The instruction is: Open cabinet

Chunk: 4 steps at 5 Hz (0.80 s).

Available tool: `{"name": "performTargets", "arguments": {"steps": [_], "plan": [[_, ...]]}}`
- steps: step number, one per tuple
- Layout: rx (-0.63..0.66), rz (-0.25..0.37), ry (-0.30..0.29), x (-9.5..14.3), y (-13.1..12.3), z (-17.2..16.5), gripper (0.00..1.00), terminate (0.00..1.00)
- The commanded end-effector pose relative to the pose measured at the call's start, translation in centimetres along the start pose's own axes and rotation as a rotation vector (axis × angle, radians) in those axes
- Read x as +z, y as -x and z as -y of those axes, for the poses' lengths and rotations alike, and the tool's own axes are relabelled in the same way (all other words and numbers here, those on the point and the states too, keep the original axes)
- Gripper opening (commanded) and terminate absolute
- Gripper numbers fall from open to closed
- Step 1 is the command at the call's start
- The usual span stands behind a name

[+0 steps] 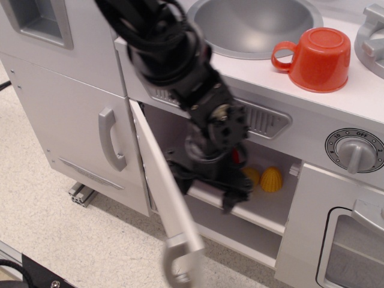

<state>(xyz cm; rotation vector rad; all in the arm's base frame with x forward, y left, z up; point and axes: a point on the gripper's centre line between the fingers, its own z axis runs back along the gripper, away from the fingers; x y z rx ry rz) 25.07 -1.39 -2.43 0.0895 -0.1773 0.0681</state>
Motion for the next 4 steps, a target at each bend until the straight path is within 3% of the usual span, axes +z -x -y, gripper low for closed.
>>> {"name": "performTargets", "arguments": {"steps": [1,2,4], "plan": [[0.012,0.008,-0.069,-0.5,0.7,-4.4,1.00,0.00],[0.012,0.014,-0.111,-0.9,0.9,-5.8,1.00,0.00],[0.002,-0.003,-0.116,-0.8,0.8,-6.6,1.00,0.00]]}}
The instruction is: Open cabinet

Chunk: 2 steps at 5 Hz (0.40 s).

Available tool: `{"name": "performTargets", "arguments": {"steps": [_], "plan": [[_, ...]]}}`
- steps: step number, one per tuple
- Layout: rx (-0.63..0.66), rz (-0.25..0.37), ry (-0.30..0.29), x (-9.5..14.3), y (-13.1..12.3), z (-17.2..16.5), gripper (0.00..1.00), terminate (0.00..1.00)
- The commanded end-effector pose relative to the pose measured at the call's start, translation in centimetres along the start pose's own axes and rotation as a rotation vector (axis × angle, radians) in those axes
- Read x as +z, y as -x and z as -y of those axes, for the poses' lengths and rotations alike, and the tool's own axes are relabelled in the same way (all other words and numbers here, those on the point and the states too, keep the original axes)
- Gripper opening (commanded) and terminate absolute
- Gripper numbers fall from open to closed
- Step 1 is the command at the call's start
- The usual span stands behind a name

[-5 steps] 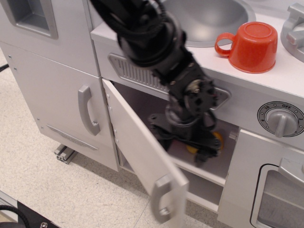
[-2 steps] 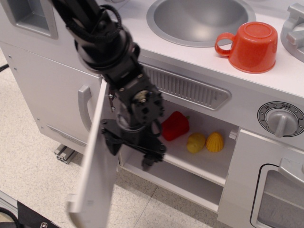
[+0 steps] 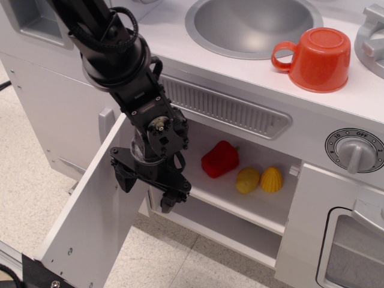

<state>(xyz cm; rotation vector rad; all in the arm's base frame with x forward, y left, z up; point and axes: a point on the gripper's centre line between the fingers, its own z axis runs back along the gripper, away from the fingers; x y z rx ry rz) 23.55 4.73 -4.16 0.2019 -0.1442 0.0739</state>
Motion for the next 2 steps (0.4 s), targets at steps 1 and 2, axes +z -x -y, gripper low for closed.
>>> {"name": "performTargets", "arguments": {"steps": [1,2], "plan": [[0.009,0.026,-0.002,1.17,-0.56,-0.69,1.00,0.00],[0.009,0.026,-0.002,1.17,-0.56,-0.69,1.00,1.00]]}}
